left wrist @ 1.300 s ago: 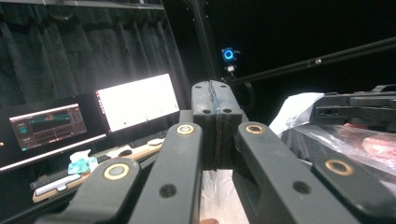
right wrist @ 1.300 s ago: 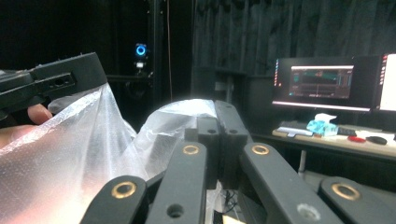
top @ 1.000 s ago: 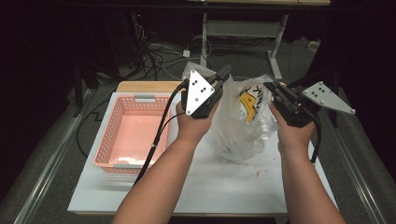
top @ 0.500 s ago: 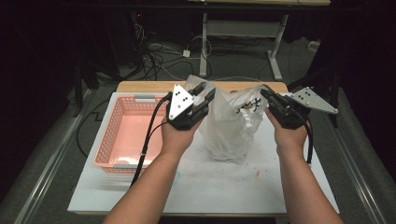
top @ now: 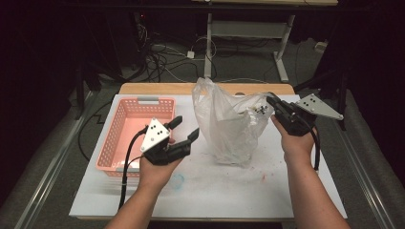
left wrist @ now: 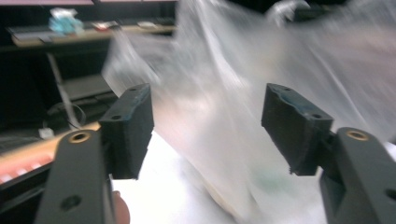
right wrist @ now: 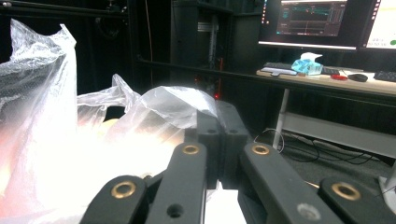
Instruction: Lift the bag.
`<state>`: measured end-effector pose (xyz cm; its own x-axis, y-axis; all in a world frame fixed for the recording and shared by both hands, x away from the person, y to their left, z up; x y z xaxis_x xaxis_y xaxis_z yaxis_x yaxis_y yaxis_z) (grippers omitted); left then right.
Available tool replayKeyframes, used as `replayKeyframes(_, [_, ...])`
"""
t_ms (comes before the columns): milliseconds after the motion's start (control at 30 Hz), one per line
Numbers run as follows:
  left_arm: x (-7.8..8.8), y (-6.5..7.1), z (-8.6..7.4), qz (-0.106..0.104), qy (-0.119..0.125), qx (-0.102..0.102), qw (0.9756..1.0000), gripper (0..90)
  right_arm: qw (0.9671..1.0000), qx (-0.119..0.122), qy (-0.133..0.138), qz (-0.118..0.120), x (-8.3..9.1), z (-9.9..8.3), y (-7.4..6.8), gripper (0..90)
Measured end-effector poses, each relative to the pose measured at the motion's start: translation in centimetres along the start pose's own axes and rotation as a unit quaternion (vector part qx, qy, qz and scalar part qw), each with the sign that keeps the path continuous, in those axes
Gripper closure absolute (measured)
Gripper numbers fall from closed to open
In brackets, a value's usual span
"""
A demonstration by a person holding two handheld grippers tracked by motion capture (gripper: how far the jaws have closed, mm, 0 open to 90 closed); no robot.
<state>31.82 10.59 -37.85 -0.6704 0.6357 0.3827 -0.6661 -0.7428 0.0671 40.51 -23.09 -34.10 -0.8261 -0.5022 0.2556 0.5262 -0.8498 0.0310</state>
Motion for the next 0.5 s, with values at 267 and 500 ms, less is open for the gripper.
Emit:
replayKeyframes(267, [-2.1,3.6,-3.8,-0.052,-0.063,-0.022,0.9964,15.5,0.9999,0.007,0.007,0.009,0.8,0.1,-0.5,89.0])
replayKeyframes(500, [-4.1,4.5,-6.0,-0.073,-0.100,-0.021,0.9921,8.5,0.9993,0.017,0.025,0.021,2.1,0.9,-0.8,85.4])
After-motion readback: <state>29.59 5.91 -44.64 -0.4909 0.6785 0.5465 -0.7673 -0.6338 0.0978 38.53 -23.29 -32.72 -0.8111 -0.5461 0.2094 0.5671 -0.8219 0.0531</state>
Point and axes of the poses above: each handheld gripper's, and its own axes: x roughly backward along the jaws, z roughly out of its top, y roughly to its right, the point moved 2 cm from there along -x, roughly forward along the jaws, and after that the axes turned 8 degrees about -y, right-handed, at the moved point
